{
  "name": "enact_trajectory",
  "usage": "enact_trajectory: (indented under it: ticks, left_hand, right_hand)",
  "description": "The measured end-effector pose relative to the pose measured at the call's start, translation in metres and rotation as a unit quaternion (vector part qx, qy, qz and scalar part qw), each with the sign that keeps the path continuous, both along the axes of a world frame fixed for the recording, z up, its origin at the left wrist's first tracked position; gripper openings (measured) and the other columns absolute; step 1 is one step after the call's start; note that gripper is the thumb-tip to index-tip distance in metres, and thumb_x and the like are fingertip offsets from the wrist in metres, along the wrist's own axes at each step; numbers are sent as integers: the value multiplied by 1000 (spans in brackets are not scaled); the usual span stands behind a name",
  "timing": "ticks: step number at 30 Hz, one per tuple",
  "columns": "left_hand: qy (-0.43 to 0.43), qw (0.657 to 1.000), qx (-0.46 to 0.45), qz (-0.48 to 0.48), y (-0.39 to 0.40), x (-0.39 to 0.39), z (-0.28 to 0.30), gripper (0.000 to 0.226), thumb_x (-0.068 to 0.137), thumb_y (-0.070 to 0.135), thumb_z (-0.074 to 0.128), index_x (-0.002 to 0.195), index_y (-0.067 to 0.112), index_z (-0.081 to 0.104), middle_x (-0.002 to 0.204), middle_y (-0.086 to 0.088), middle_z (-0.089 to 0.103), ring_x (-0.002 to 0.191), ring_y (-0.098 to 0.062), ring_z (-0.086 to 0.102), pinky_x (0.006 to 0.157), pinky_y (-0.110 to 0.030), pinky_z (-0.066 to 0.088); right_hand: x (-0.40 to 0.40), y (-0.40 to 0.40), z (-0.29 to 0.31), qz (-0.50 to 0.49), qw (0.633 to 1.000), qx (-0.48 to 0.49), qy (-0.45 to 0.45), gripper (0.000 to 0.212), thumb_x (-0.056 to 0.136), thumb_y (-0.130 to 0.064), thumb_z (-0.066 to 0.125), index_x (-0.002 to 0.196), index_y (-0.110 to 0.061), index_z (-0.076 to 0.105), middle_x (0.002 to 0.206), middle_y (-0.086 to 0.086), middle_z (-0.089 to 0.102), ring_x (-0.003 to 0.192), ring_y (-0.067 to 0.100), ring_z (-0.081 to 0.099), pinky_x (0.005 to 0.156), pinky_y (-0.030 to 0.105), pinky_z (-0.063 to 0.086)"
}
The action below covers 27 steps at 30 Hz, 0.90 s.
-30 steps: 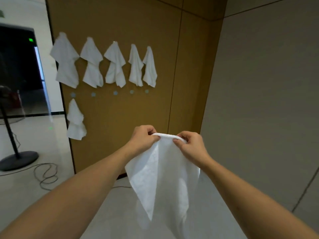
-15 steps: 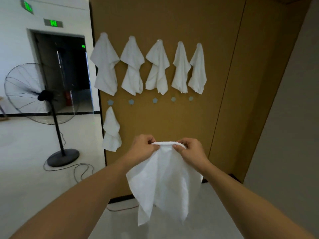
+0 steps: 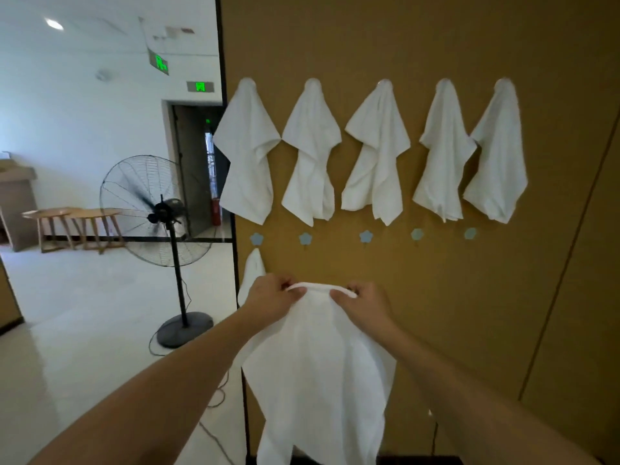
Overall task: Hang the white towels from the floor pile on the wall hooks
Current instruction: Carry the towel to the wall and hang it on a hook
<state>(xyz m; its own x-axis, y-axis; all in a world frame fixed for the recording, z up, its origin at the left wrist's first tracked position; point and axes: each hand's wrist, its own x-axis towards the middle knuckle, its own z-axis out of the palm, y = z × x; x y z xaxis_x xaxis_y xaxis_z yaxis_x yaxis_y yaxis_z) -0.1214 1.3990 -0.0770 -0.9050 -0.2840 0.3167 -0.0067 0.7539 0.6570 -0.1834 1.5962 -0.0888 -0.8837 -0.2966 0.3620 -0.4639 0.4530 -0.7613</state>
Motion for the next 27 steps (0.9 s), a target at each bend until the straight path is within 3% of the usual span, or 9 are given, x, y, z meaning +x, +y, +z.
enact_trajectory:
  ticks: [3, 7, 10, 12, 16, 21, 24, 27]
  left_hand:
    - [7, 999, -14, 30, -13, -44, -5, 28, 91, 39, 61, 66, 29, 51, 71, 7, 58, 69, -5, 52, 58, -19, 35]
    - [-11, 998, -22, 58, -35, -92, -21, 26, 93, 41, 58, 70, 31, 49, 74, 11, 56, 71, -5, 52, 60, -19, 34]
    - [9, 998, 2, 64, -53, -132, -29, 22, 93, 42, 56, 74, 34, 52, 76, 14, 57, 72, -2, 50, 61, -17, 33]
    - [22, 998, 11, 60, -65, -159, -32, 16, 93, 42, 58, 79, 33, 57, 77, 14, 58, 74, -1, 51, 62, -15, 32]
    - [67, 995, 18, 65, -90, -217, -37, 11, 89, 40, 63, 83, 35, 54, 75, 17, 57, 73, 2, 51, 61, -9, 30]
    - [108, 991, -15, 71, -121, -293, -43, 7, 90, 31, 62, 88, 36, 59, 82, 15, 63, 79, -10, 57, 68, -21, 43]
    - [135, 984, -84, 74, -139, -332, -47, 14, 91, 24, 62, 95, 31, 74, 92, 9, 72, 80, -11, 59, 70, -14, 38]
    - [142, 980, -128, 51, -152, -366, -55, 18, 93, 20, 61, 100, 23, 76, 92, 2, 75, 77, -17, 65, 71, -18, 40]
  right_hand:
    - [-49, -19, -3, 13, 1000, 4, 8, 32, 81, -46, 68, 53, -55, 56, 44, -27, 49, 41, -4, 45, 44, 14, 26]
    - [-104, -44, -19, 28, 999, -4, -15, 30, 78, -51, 70, 52, -57, 55, 42, -27, 48, 41, -9, 47, 38, 11, 28]
    - [-148, -66, -28, 16, 999, -15, -40, 30, 74, -62, 67, 52, -43, 59, 41, -22, 48, 38, -4, 45, 42, 16, 29]
    - [-181, -81, -35, -7, 998, -31, -54, 51, 69, -67, 66, 49, -23, 51, 40, -16, 44, 38, 1, 41, 45, 21, 32]
    - [-239, -109, -41, -26, 999, -18, -30, 55, 72, -62, 68, 48, -22, 39, 40, -13, 36, 38, 2, 35, 44, 20, 27]
    - [-306, -152, -42, -62, 998, 4, -13, 51, 79, -53, 71, 58, -8, 60, 52, -7, 55, 50, 9, 52, 51, 25, 39]
    - [-336, -174, -41, -78, 997, -3, 24, 37, 83, -41, 72, 65, -9, 70, 63, -8, 67, 58, 8, 60, 60, 22, 47]
    - [-364, -193, -41, -89, 996, -26, 12, 34, 83, -29, 74, 64, -2, 68, 63, 8, 68, 63, 24, 66, 67, 35, 54]
